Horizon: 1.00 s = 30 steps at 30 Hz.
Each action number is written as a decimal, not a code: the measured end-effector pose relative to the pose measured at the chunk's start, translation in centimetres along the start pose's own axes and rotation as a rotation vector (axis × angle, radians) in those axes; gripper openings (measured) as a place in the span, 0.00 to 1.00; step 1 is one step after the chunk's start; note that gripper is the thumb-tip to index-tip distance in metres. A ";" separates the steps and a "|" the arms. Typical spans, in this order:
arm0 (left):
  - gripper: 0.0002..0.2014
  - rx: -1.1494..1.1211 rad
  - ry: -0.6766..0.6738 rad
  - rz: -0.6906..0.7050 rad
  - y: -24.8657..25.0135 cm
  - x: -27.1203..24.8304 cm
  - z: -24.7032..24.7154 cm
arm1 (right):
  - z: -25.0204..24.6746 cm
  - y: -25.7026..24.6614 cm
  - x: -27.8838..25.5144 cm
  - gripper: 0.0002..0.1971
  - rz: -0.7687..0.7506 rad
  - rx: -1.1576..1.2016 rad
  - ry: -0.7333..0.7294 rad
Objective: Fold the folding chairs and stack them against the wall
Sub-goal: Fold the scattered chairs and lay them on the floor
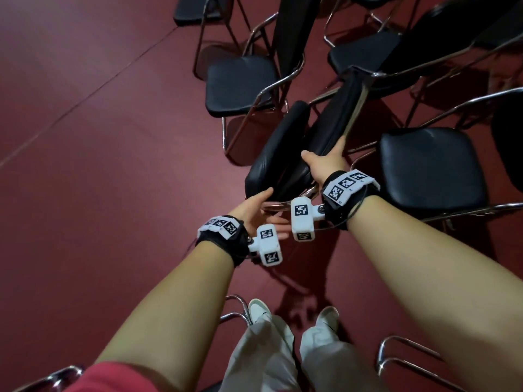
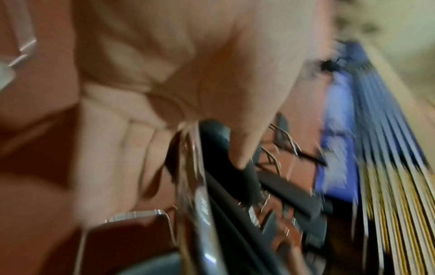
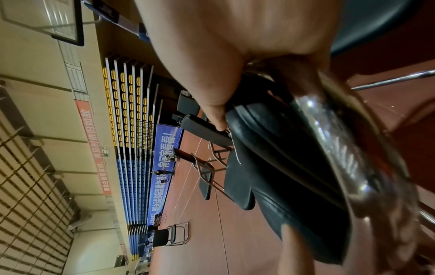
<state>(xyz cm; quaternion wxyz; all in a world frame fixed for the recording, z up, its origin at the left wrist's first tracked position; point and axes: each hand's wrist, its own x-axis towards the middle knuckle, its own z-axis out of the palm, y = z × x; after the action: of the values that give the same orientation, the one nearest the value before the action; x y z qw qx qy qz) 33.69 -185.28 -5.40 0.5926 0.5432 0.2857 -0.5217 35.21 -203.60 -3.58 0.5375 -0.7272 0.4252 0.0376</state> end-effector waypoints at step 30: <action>0.11 -0.500 0.329 0.377 4.1 -2.0 -12.6 | 7.1 -2.8 -2.3 0.36 -0.788 -1.392 -0.074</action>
<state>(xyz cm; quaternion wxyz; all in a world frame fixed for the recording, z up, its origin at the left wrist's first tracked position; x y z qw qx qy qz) 39.79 -173.39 -5.29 0.7392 0.5011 0.3910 -0.2226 38.43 -196.30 -3.27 -0.0520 -0.9907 -0.0019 0.1258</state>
